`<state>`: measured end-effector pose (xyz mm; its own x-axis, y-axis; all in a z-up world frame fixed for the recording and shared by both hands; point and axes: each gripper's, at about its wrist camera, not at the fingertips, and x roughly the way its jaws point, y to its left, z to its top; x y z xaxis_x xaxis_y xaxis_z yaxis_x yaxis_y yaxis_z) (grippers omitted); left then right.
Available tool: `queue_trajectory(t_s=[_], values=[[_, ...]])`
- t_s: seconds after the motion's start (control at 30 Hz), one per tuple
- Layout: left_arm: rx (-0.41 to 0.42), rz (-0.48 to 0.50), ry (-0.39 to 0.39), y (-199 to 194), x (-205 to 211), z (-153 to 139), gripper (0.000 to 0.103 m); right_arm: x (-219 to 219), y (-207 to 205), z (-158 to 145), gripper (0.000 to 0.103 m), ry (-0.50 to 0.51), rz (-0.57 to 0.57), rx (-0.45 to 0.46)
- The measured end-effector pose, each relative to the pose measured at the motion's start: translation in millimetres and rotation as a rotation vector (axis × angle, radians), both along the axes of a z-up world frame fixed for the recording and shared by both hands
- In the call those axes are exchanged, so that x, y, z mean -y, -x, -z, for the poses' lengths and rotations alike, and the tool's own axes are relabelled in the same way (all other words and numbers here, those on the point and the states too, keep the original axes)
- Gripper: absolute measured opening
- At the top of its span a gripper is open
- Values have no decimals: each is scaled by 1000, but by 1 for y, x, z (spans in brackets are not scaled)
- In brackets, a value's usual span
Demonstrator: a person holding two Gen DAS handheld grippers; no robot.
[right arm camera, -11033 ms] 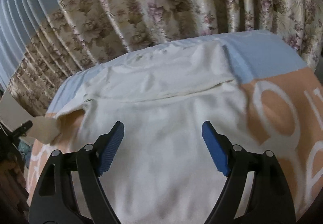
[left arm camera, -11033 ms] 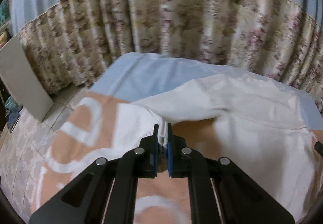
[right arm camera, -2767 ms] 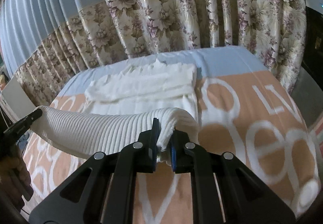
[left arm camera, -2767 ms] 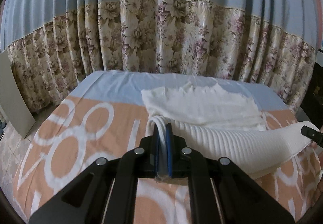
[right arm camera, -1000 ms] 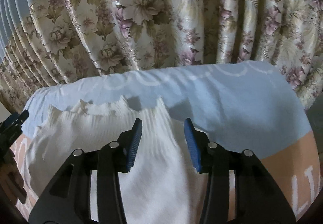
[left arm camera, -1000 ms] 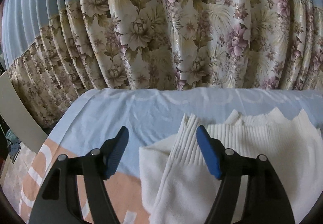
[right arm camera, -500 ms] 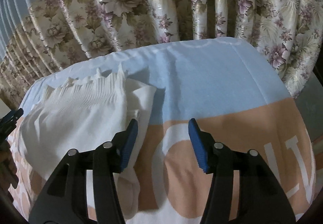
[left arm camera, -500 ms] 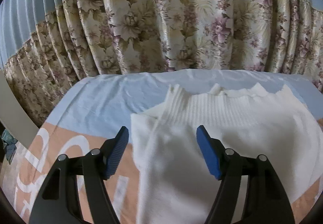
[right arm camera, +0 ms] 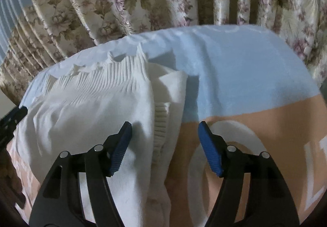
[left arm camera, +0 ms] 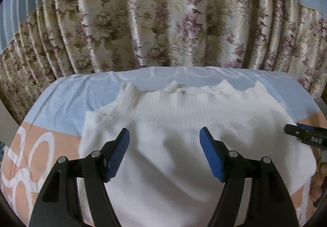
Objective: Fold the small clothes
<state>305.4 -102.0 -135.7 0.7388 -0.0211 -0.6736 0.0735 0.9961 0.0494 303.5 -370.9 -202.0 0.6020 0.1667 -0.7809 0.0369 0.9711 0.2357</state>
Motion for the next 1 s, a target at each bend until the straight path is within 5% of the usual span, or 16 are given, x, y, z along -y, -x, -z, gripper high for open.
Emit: queue_trajectory(t_s=[0.3, 0.37, 0.43, 0.53, 1.0], values=[[-34, 43, 16, 6, 24, 14, 72, -3, -10, 11, 80, -33, -24, -13], [-39, 40, 24, 5, 24, 16, 72, -7, -11, 10, 74, -44, -45, -10], [-40, 37, 27, 6, 24, 16, 72, -8, -13, 10, 51, -93, -78, -15], [-43, 40, 28, 7, 24, 16, 72, -7, -14, 11, 35, -141, -90, -14], [-86, 86, 11, 41, 32, 26, 72, -20, -8, -8, 21, -54, -28, 26]])
